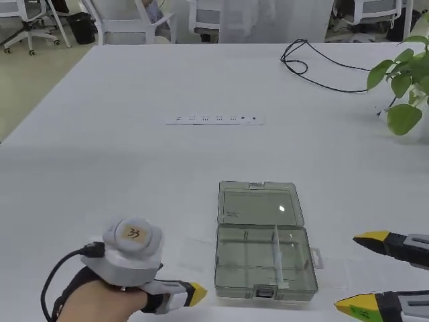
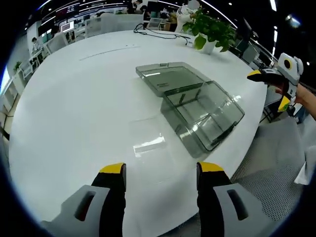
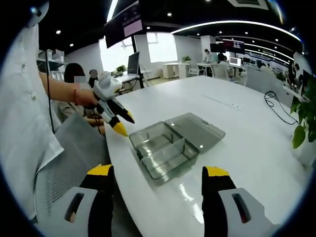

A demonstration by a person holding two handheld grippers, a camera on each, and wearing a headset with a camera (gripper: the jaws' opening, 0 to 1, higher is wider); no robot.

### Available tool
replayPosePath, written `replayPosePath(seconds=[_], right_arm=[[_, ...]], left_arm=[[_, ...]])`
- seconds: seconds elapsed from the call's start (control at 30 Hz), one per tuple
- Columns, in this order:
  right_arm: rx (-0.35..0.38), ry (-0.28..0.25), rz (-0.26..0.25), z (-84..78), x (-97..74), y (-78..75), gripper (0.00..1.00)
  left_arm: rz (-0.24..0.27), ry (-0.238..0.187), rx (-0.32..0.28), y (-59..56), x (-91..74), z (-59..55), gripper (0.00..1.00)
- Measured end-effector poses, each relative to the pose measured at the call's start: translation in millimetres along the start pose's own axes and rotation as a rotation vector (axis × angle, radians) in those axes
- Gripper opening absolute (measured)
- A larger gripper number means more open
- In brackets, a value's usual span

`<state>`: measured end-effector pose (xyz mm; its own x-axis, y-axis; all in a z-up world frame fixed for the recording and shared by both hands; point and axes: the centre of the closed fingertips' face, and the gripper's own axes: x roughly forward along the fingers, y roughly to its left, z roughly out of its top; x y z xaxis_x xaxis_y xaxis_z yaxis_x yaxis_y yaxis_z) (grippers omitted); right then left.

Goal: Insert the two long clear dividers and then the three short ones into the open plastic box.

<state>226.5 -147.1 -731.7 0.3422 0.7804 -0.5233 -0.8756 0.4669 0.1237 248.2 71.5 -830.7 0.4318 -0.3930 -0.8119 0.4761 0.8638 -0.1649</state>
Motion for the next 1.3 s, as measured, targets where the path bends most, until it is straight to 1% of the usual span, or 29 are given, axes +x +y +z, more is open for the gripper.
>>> replayPosePath(seconds=[0.03,0.07,0.13,0.2,0.23,0.27,0.3,0.33,0.4,0.43,0.47,0.6,0.73,0.77,0.8,0.87,0.93,1.03,1.13,1.2,1.3], right_arm=[[0.0,-0.001,0.0,-0.1,0.1,0.0,0.74],[0.003,-0.001,0.001,-0.4,0.3,0.3,0.73],[0.002,-0.003,0.001,-0.2,0.5,0.7,0.73],[-0.005,-0.006,0.002,1.1,1.1,1.6,0.73],[-0.007,-0.006,0.002,1.5,1.4,1.5,0.73],[-0.007,-0.006,0.002,1.7,1.8,1.7,0.73],[-0.008,-0.008,0.001,2.2,2.0,1.5,0.73],[-0.008,-0.013,-0.001,3.3,2.4,0.7,0.73],[-0.008,-0.019,-0.003,4.7,2.7,0.4,0.72],[-0.008,-0.022,-0.006,5.7,2.7,0.1,0.72],[-0.007,-0.024,-0.007,6.3,2.7,0.0,0.72],[-0.01,-0.026,-0.011,6.6,2.8,0.1,0.72],[-0.001,-0.028,-0.014,4.9,2.8,0.6,0.72],[-0.001,-0.028,-0.014,4.7,2.8,0.7,0.72],[-0.003,-0.025,-0.015,3.6,3.0,1.4,0.72],[-0.004,-0.024,-0.015,3.2,3.4,2.3,0.72],[-0.005,-0.026,-0.017,3.5,3.4,2.5,0.72],[-0.002,-0.029,-0.017,3.6,3.5,2.9,0.72],[0.0,-0.032,-0.02,4.0,3.4,2.8,0.72],[-0.001,-0.032,-0.02,4.1,3.2,2.9,0.72],[0.002,-0.035,-0.023,4.2,2.3,2.6,0.72]], left_arm=[[0.009,0.01,0.001,1.1,1.9,-1.2,0.57],[0.03,0.02,0.006,2.9,4.1,-1.5,0.57],[0.05,0.023,0.016,4.7,6.1,-0.5,0.55],[0.081,0.049,0.037,8.4,10.1,-2.1,0.52],[0.087,0.047,0.041,8.4,11.1,-1.2,0.51],[0.101,0.057,0.056,10.0,13.0,-2.0,0.51],[0.103,0.062,0.06,10.1,13.6,-2.6,0.5],[0.111,0.074,0.084,9.9,15.8,-3.2,0.5],[0.121,0.09,0.111,10.5,17.1,-5.0,0.49],[0.127,0.09,0.129,10.3,17.6,-4.8,0.49],[0.123,0.083,0.124,9.7,17.4,-3.4,0.49],[0.112,0.09,0.135,11.9,16.4,-3.4,0.45],[0.098,0.107,0.149,22.8,12.4,-6.1,0.36],[0.097,0.11,0.15,24.0,12.1,-6.3,0.34],[0.092,0.126,0.162,27.9,10.7,-7.4,0.32],[0.091,0.133,0.154,31.9,10.1,-7.7,0.32],[0.076,0.132,0.147,30.8,9.8,-7.9,0.32],[0.054,0.141,0.159,27.2,9.8,-8.6,0.35],[0.053,0.154,0.168,26.7,11.0,-8.4,0.36],[0.054,0.156,0.167,27.1,11.1,-8.3,0.36],[0.058,0.167,0.173,29.8,11.4,-7.7,0.33]])
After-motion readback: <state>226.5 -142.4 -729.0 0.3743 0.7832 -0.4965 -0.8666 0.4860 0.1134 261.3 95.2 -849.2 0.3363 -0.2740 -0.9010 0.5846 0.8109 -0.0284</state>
